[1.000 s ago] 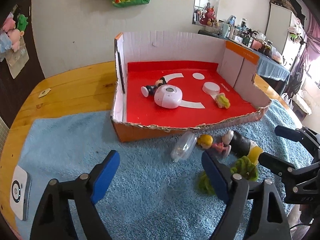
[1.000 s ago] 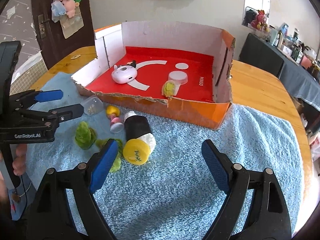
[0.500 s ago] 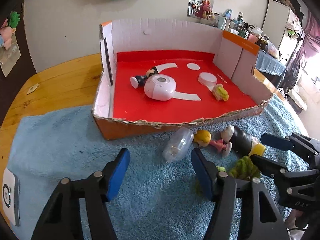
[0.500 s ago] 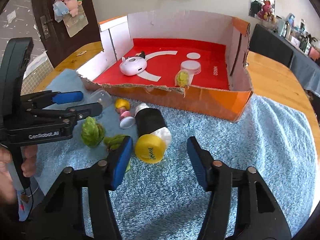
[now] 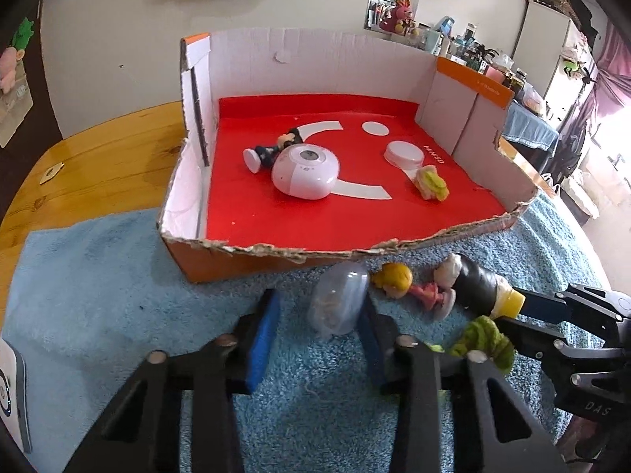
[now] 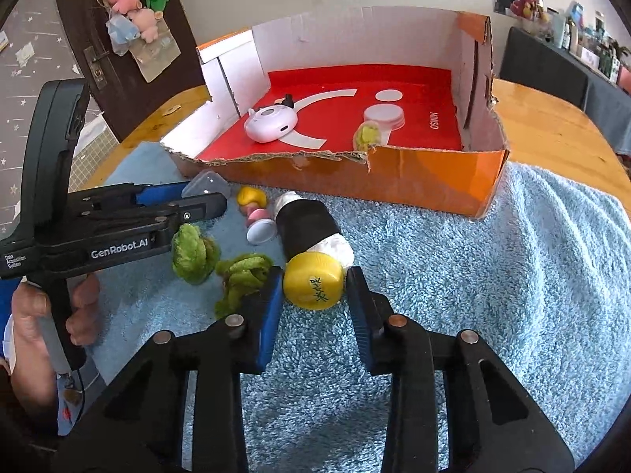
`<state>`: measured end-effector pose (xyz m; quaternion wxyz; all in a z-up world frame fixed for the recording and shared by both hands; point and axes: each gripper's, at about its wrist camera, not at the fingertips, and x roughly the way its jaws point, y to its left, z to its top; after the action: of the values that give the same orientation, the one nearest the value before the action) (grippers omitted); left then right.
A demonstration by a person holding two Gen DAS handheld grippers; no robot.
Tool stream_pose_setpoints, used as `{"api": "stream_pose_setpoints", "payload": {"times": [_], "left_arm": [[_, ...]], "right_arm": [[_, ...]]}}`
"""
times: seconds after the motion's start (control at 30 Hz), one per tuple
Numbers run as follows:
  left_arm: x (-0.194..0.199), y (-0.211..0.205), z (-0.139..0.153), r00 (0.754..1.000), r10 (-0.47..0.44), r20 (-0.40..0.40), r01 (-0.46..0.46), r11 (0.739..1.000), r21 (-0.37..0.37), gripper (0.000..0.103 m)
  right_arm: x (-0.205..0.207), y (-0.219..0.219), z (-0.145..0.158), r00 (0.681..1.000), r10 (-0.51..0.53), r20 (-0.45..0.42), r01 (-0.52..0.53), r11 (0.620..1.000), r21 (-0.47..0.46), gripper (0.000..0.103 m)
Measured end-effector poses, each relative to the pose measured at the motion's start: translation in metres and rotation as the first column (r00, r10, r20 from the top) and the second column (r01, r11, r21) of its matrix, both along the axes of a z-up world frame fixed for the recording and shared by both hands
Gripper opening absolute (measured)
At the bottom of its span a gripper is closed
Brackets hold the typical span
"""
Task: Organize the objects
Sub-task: 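Grasp the clear plastic capsule with the left tool while the right tool grasps the yellow ball, then carry the clear capsule with the left tool while the right tool carries the yellow ball into the box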
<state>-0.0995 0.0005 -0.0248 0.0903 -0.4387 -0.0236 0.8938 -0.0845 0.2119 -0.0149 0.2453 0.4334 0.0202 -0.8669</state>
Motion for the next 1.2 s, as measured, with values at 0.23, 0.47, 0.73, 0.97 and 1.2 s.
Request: {"api": "stream_pose_setpoints", "payload": {"times": [0.23,0.47,0.73,0.97,1.2], "left_arm": [[0.003,0.002,-0.001,1.000,-0.021,-0.004,0.021,0.999,0.041,0.020],[0.015,-0.005,0.011,0.999,-0.032,-0.029,0.034,0.997,0.068,0.019],[0.024,-0.011,0.019,0.999,-0.021,-0.036,0.025,0.995,0.100,0.019],[0.028,-0.008,0.027,0.998,-0.026,-0.054,0.032,0.995,0.100,0.019],[0.031,-0.005,0.034,0.997,-0.031,-0.066,0.038,0.995,0.095,0.019]], "right_arm": [[0.004,0.003,0.009,1.000,-0.005,-0.013,0.006,1.000,0.025,0.030],[0.007,-0.001,0.018,0.999,0.005,-0.032,-0.004,1.000,0.028,0.030],[0.013,0.004,0.036,0.997,0.000,-0.073,0.000,1.000,0.007,0.029],[0.015,0.006,0.050,0.994,-0.003,-0.112,0.001,1.000,-0.014,0.029],[0.011,0.002,0.051,0.994,0.008,-0.113,-0.010,1.000,-0.019,0.029]]}}
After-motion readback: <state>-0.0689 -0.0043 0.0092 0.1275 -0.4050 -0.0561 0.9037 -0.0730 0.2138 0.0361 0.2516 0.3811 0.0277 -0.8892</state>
